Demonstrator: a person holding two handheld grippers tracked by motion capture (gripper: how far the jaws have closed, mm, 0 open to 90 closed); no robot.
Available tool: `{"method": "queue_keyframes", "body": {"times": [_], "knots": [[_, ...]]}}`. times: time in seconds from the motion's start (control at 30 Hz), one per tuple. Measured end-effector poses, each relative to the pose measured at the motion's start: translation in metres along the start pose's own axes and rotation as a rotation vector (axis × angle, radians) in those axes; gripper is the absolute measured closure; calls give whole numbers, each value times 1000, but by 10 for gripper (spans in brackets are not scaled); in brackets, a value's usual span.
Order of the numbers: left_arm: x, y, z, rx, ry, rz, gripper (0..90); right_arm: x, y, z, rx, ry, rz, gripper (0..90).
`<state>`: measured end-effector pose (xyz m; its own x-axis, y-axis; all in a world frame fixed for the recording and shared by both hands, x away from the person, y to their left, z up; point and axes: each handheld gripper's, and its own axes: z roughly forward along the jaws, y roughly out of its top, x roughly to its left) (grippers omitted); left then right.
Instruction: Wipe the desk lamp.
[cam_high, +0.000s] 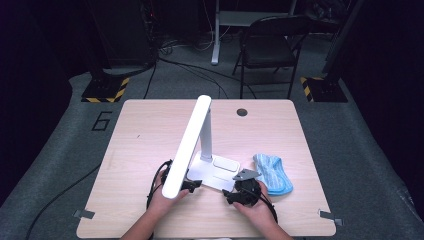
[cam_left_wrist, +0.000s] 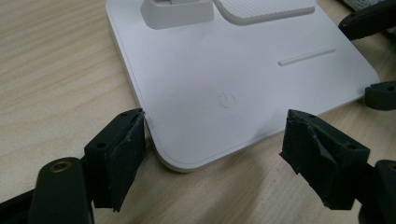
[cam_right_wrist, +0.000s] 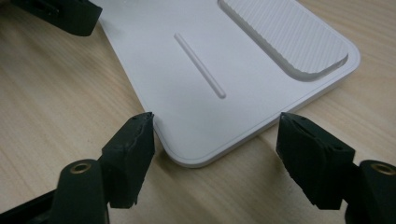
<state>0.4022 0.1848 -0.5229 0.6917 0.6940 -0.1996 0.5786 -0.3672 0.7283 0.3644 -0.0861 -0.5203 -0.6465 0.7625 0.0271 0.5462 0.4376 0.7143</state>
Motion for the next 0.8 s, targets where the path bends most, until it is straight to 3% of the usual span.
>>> {"method": "queue_keyframes", "body": {"times": [0.07, 0.1, 0.23, 0.3, 0.43, 0.5, 0.53, 0.63, 0.7, 0.8], "knots": [[-1, 0, 0, 3, 5, 7, 216, -2, 2, 1, -6, -15, -16, 287], [0, 1, 0, 10, 11, 35, 217, -2, 4, 1, 4, -16, -4, 293], [-3, 1, -1, 15, 20, 28, 226, -1, 8, 3, -2, -48, 8, 330], [-3, 1, -2, 16, 18, 24, 226, -3, 10, 5, -5, -62, -19, 358], [-5, 1, -2, 14, 15, 20, 234, -5, 12, 6, 5, -73, 18, 397], [-6, 2, -2, 14, 15, 25, 235, -7, 13, 7, 2, -88, 13, 409], [-7, 1, -1, 13, 9, 6, 235, -8, 13, 8, 1, -98, 13, 414], [-7, 1, 0, 6, 15, 3, 235, -8, 12, 8, 3, -108, 35, 424], [-5, 2, -1, 12, 13, 21, 234, -11, 12, 9, -9, -107, 17, 430], [-5, 2, 0, 8, 27, 37, 234, -11, 13, 10, -6, -119, 48, 447]]}}
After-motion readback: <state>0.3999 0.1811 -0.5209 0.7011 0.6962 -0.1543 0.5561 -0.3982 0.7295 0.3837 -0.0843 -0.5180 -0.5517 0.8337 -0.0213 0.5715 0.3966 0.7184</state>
